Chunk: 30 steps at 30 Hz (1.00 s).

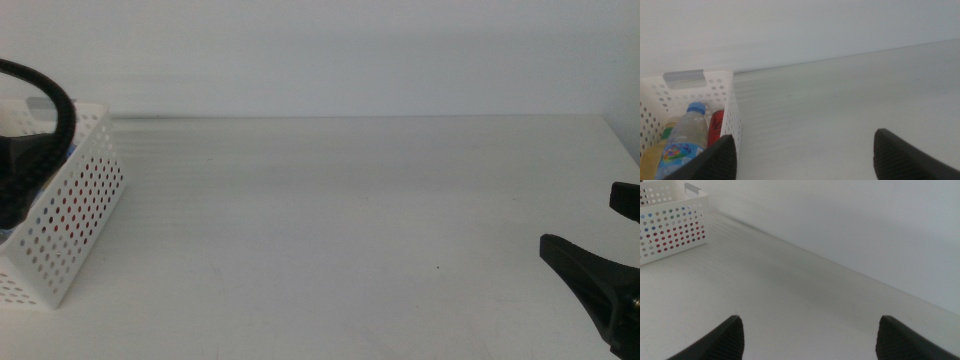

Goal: Use arms to grab the bottles and put them into the dustbin to the left of the table.

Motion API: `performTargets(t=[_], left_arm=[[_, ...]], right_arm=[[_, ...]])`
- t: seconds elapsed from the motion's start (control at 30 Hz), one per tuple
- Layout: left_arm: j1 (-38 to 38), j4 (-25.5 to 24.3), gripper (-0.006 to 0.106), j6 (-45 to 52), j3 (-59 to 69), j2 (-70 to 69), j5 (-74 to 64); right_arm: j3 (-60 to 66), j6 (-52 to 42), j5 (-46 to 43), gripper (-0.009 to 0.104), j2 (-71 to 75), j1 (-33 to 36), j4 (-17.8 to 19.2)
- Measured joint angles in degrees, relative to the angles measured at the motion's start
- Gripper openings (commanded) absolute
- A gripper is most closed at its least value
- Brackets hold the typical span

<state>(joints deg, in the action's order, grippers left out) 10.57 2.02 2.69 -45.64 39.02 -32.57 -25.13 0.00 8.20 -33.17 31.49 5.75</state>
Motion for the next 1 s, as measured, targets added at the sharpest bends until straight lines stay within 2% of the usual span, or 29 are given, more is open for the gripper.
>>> performTargets(t=[0.17, 0.47, 0.6, 0.77, 1.0], left_arm=[[0.0, 0.0, 0.09, 0.0, 1.0, -0.5, 0.6], [-0.1, 0.0, 0.09, 0.0, 16.0, -14.3, 8.2], [-2.2, 0.0, 0.09, 0.0, 23.8, -21.2, 10.3], [-7.6, 0.9, 0.09, 0.0, 31.6, -27.7, 10.3], [-11.6, 1.2, 0.09, 0.0, 40.3, -33.7, 10.6]], right_arm=[[0.1, 0.0, 0.0, 0.079, 2.6, -3.4, 0.0], [0.1, 0.0, 0.1, 0.079, 14.0, -21.4, -1.8], [1.8, 0.0, -0.3, 0.079, 19.2, -26.3, -3.8], [9.3, 0.0, -0.3, 0.079, 25.1, -28.8, -6.6], [21.8, 0.0, 0.0, 0.079, 32.8, -29.1, -7.1]])
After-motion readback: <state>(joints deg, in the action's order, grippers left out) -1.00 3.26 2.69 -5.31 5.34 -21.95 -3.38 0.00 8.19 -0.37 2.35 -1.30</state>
